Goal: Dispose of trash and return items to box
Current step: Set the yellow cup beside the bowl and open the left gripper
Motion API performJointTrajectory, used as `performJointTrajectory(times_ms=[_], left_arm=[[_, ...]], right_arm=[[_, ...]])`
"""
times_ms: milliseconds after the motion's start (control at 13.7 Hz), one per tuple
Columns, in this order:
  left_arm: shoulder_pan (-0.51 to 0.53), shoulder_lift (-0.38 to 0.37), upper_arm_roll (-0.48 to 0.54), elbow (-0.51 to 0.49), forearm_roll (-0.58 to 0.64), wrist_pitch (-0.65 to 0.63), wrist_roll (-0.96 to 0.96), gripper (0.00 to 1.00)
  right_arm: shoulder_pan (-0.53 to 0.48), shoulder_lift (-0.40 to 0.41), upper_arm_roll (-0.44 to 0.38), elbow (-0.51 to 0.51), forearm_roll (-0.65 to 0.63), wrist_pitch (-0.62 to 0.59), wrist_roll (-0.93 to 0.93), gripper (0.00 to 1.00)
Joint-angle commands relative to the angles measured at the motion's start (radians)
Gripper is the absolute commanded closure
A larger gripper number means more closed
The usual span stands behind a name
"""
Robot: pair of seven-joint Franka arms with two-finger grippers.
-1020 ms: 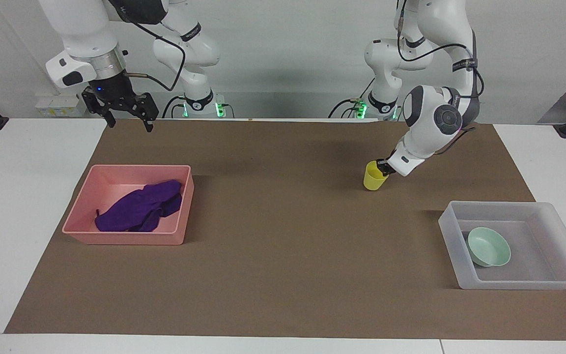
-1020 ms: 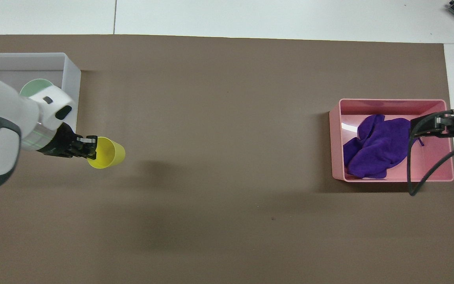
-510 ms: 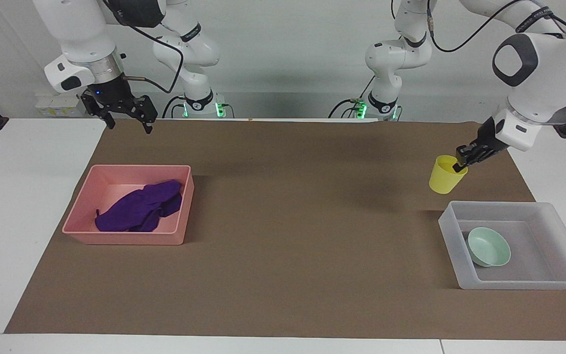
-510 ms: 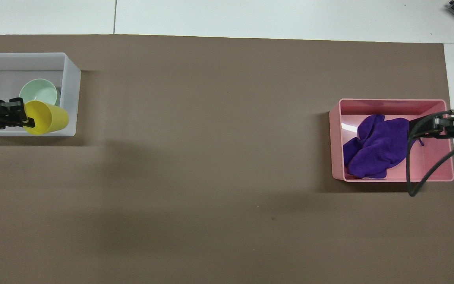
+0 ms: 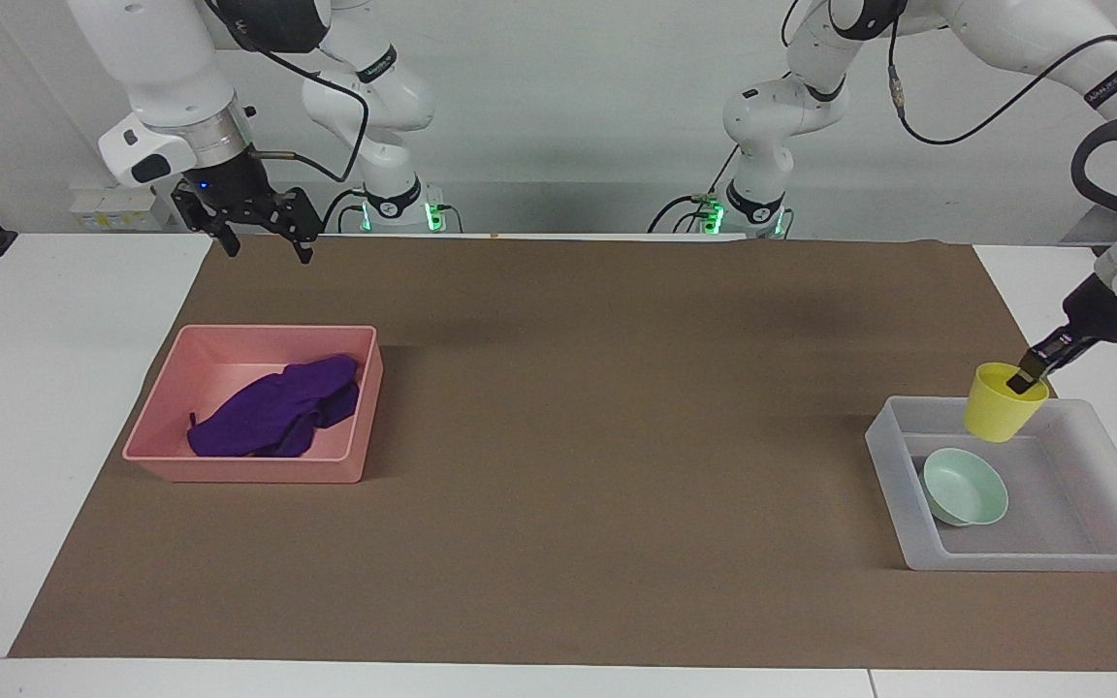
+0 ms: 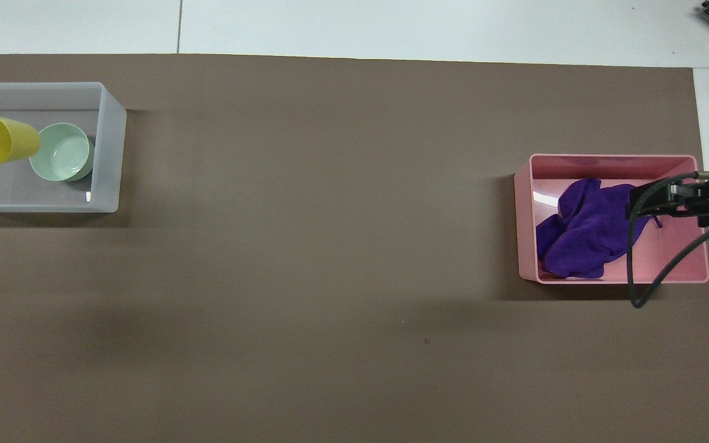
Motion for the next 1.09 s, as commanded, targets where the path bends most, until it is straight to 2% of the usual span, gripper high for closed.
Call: performJointTrajectory(times_ms=[0,219,437,656,728,801,1020], left_arm=[[0.034,0.075,-0.009,0.04,0.007,0.089,0.039,1.0],[0.059,0.126,-0.013,0.027,0.013,0.139,0.119,1.0],[0.011,0.193,-0.011,0.018,0.015,0.142,0.1,1.0],[0.013,0.209,-0.013,0.018,0.016,0.136,0.114,1.0],[0.01,0.209,-0.011,0.017,0.021,0.123,0.12,0.79],[0.01,0.209,-0.013,0.012,0.021,0.12,0.132,0.01],[0.003,0.187,-0.011,0.023,0.024,0.123,0.143,0.0]], right_arm=[[-0.005,0.007,0.002,0.014,0.024,-0.017,-0.023,0.0],[-0.005,0.005,0.002,0.014,0.024,-0.017,-0.021,0.0],[-0.005,0.005,0.002,0.014,0.024,-0.017,-0.023,0.0],[-0.005,0.005,0.002,0.014,0.024,-0.017,-0.023,0.0],[-0.005,0.005,0.002,0.014,0.024,-0.016,-0.021,0.0],[-0.005,0.005,0.002,0.014,0.024,-0.014,-0.021,0.0],[-0.005,0.007,0.002,0.014,0.024,-0.016,-0.024,0.0]])
